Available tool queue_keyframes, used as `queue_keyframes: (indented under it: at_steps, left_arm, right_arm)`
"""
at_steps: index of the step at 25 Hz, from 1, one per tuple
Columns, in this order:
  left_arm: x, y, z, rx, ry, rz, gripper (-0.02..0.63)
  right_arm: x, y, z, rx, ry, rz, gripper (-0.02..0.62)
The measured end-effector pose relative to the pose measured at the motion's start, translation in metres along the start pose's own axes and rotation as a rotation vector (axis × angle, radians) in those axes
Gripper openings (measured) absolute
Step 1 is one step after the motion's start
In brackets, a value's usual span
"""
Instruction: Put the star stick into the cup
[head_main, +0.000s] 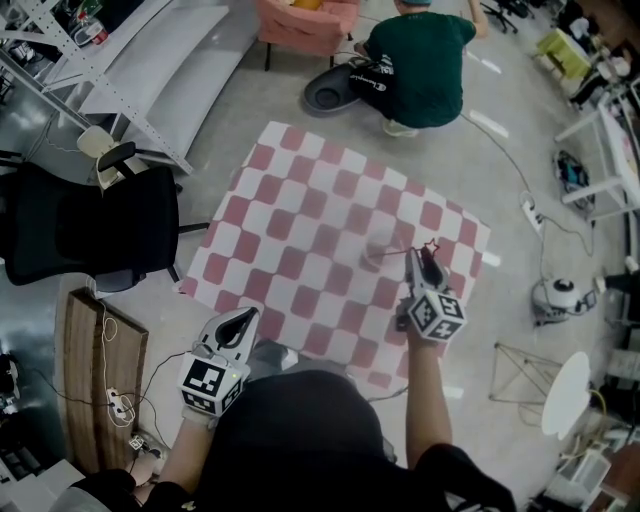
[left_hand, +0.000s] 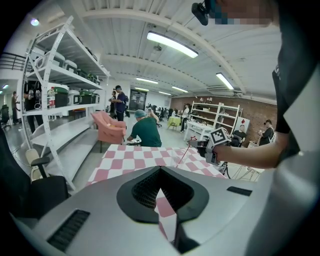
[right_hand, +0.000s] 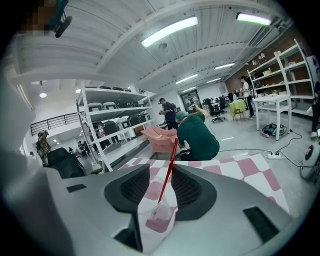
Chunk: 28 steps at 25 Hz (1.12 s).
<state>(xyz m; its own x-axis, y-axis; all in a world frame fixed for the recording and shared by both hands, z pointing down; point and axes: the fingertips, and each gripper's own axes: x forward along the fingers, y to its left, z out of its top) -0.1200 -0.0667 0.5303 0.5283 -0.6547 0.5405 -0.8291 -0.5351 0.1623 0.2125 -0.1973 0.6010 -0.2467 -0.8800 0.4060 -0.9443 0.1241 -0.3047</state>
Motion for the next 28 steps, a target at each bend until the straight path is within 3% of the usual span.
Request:
queue_keyframes:
  at_steps: [9,18,28]
  left_arm:
    - [0.0,-0.002,0.002,0.004,-0.008,-0.011,0.04]
    - [0.005,-0.007,0.009,0.023,-0.025,-0.052,0.04]
    - [0.021,-0.024,0.033,0.075,-0.073,-0.181,0.04]
  right_arm:
    - [-0.001,-0.005,-0.011,0.017,0.059,-0.017,0.179]
    - [-0.018,0.017,0.001,-0.027,0.037,0.006,0.178]
    - [-0.076,0.069,0.021,-0.127,-0.007,0.043,0.059]
